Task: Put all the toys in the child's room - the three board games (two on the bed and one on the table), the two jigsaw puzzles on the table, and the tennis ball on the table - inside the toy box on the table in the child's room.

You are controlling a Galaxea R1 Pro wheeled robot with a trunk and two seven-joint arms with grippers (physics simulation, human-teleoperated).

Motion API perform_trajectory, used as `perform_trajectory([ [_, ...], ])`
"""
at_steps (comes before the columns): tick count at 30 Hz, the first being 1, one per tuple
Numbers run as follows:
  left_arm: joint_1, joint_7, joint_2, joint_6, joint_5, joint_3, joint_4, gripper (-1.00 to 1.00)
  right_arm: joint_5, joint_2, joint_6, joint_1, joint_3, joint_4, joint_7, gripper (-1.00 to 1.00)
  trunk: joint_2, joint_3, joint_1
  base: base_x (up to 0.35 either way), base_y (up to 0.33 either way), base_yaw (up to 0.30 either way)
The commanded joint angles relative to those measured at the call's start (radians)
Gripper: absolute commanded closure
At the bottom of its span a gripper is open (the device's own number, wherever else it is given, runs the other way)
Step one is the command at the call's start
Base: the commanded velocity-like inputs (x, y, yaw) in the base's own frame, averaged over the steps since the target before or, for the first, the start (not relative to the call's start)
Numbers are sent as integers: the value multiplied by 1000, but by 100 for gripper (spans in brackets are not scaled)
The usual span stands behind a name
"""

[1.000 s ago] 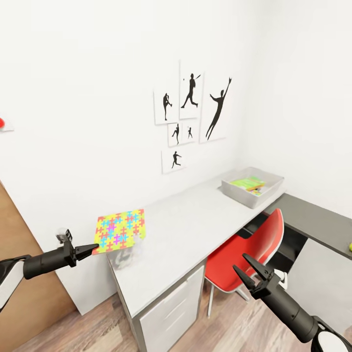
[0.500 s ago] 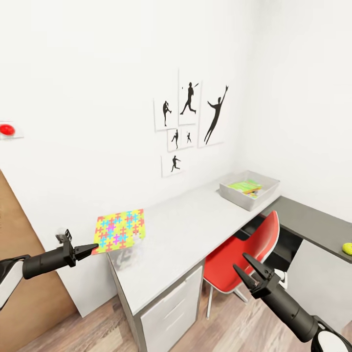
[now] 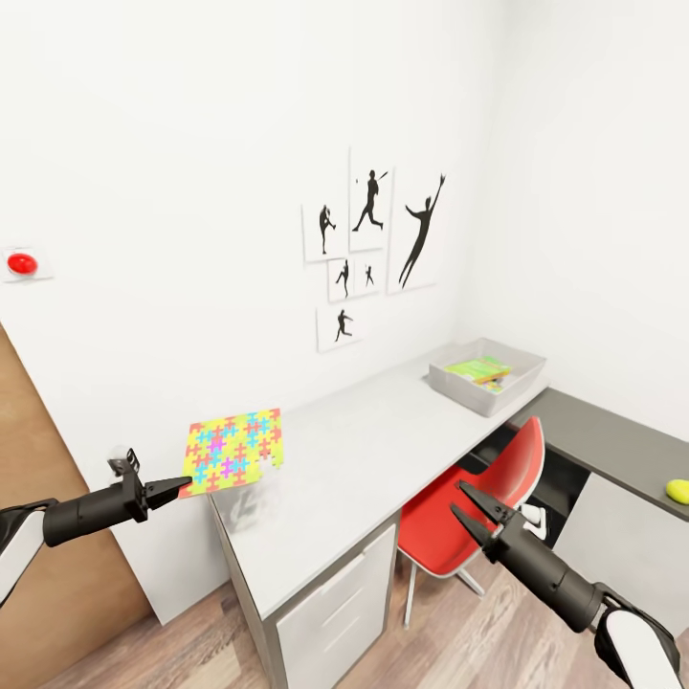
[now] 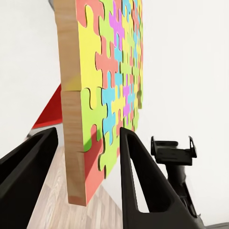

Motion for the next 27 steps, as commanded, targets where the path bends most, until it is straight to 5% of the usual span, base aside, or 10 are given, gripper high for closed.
perform_trajectory([
  [1, -1, -3, 0, 5, -1, 0, 0, 100, 7, 1, 6, -2, -1, 0, -14, -100, 6, 2, -4, 0, 0, 0],
  [16, 1, -9, 0, 5, -1, -9, 3, 100, 21, 0, 10, -26, 30, 0, -57, -100, 111, 55, -61, 0, 0, 0],
  [22, 19, -79, 1, 5, -10, -12, 6, 100, 29, 2, 2, -27, 100, 1, -58, -100, 153, 74, -84, 0, 0, 0],
  [27, 25, -155, 25, 5, -14, -16, 4, 100, 31, -1, 6, -27, 105, 0, -56, -100, 188, 90, -103, 0, 0, 0],
])
